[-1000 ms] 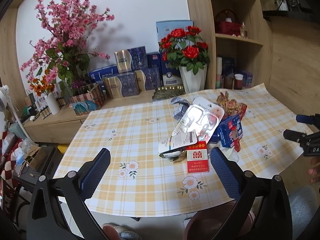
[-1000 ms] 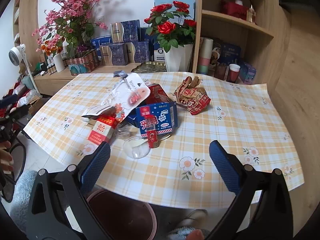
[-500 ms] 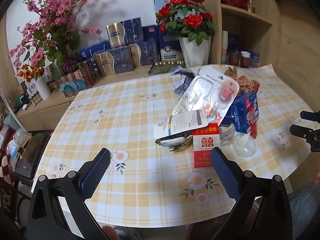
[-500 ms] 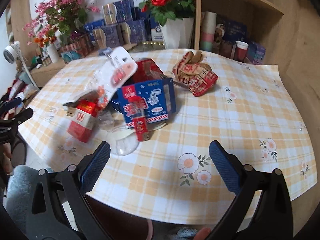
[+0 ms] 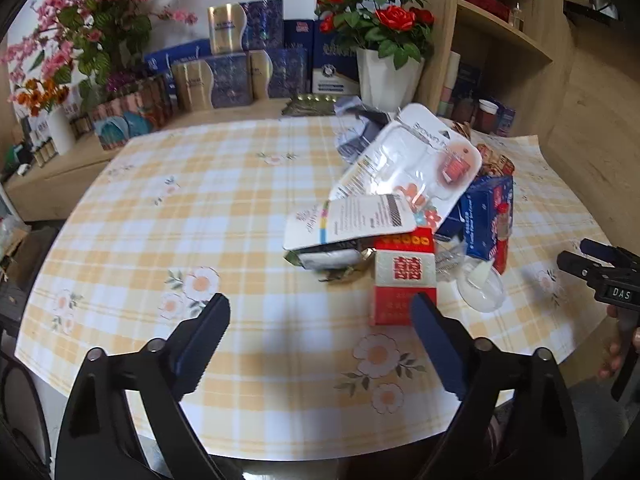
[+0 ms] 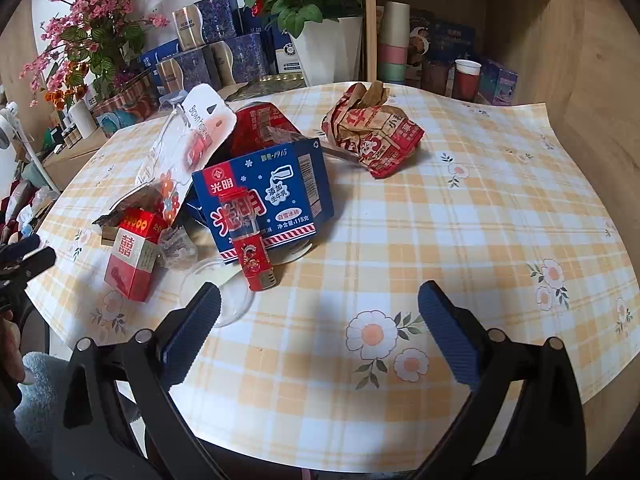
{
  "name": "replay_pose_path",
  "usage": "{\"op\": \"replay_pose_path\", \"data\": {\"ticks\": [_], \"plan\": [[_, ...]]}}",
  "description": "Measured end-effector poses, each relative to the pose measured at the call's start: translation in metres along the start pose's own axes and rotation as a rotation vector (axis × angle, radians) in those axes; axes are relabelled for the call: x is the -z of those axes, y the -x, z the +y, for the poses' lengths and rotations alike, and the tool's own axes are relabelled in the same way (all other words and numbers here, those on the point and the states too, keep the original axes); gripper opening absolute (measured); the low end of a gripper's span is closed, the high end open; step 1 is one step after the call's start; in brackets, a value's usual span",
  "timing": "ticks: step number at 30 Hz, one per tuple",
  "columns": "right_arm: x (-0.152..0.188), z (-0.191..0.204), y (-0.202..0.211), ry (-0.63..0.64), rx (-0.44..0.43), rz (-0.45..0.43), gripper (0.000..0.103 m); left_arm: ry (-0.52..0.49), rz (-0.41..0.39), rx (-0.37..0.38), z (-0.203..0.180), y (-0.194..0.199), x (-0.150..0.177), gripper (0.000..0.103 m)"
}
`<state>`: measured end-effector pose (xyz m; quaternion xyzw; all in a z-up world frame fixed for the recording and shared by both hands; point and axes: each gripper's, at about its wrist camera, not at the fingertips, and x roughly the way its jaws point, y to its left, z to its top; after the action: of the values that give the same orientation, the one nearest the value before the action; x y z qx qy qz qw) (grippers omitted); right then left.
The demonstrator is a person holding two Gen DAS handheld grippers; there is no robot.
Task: Collect trash
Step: 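Reach the left tool toward the red-and-white cigarette box and close on it, then lift the cigarette box with the left tool while the right tool grasps the clear blister pack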
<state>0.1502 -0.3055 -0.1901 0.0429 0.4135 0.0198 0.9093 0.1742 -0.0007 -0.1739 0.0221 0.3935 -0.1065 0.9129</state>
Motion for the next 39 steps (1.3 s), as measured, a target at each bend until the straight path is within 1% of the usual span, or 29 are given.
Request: {"op": "replay_pose_path", "data": {"ticks": [3,6,7,10,13,16,19,21,22,23,26,27,28,30,33,34,36,39], "plan": [[0.001,0.001,-0.001,-0.001,-0.007,0.003,0.097,-0.018,0.01,0.023,-0.008,-0.005,0.004,0.082],[0.003,0.001,-0.001,-0.007,-0.016,0.006,0.097,-0.026,0.026,0.08,-0.017,-0.012,0.006,0.08],[0.003,0.001,-0.002,-0.011,-0.021,0.007,0.097,-0.03,0.046,0.126,-0.023,-0.019,0.006,0.08],[0.004,0.001,-0.004,-0.02,-0.037,0.008,0.097,-0.017,0.104,0.195,-0.032,-0.044,0.006,0.08],[0.004,0.002,-0.004,-0.022,-0.045,0.01,0.097,0.005,0.142,0.192,-0.036,-0.065,0.005,0.08],[0.003,0.004,-0.006,0.003,-0.048,0.009,0.097,0.025,0.154,0.18,-0.037,-0.077,0.001,0.08],[0.0,0.006,-0.009,0.032,-0.042,0.01,0.097,0.021,0.157,0.145,-0.04,-0.085,-0.003,0.08],[-0.003,0.008,-0.012,0.052,-0.045,0.007,0.097,0.013,0.162,0.138,-0.042,-0.09,-0.005,0.075],[-0.006,0.01,-0.013,0.066,-0.048,0.001,0.097,0.01,0.166,0.141,-0.042,-0.09,-0.006,0.062],[-0.007,0.012,-0.014,0.076,-0.051,-0.006,0.097,0.007,0.176,0.143,-0.044,-0.091,-0.007,0.056],[-0.01,0.018,-0.02,0.114,-0.072,-0.026,0.097,-0.005,0.187,0.132,-0.046,-0.087,-0.004,0.056],[-0.011,0.021,-0.023,0.126,-0.087,-0.027,0.096,-0.009,0.193,0.135,-0.046,-0.086,-0.002,0.056],[-0.011,0.025,-0.027,0.141,-0.109,-0.026,0.087,-0.01,0.196,0.139,-0.046,-0.084,0.001,0.056],[-0.013,0.032,-0.036,0.162,-0.123,-0.007,0.076,-0.007,0.204,0.15,-0.046,-0.082,0.005,0.056],[-0.016,0.041,-0.047,0.174,-0.137,0.005,0.074,0.003,0.212,0.172,-0.044,-0.076,0.013,0.055],[-0.017,0.043,-0.05,0.174,-0.141,0.005,0.071,-0.001,0.212,0.173,-0.044,-0.075,0.015,0.055],[-0.021,0.047,-0.053,0.165,-0.146,0.011,0.07,-0.014,0.213,0.172,-0.045,-0.072,0.019,0.056],[-0.03,0.051,-0.045,0.153,-0.16,-0.024,0.07,-0.024,0.209,0.173,-0.044,-0.068,0.024,0.056]]}}
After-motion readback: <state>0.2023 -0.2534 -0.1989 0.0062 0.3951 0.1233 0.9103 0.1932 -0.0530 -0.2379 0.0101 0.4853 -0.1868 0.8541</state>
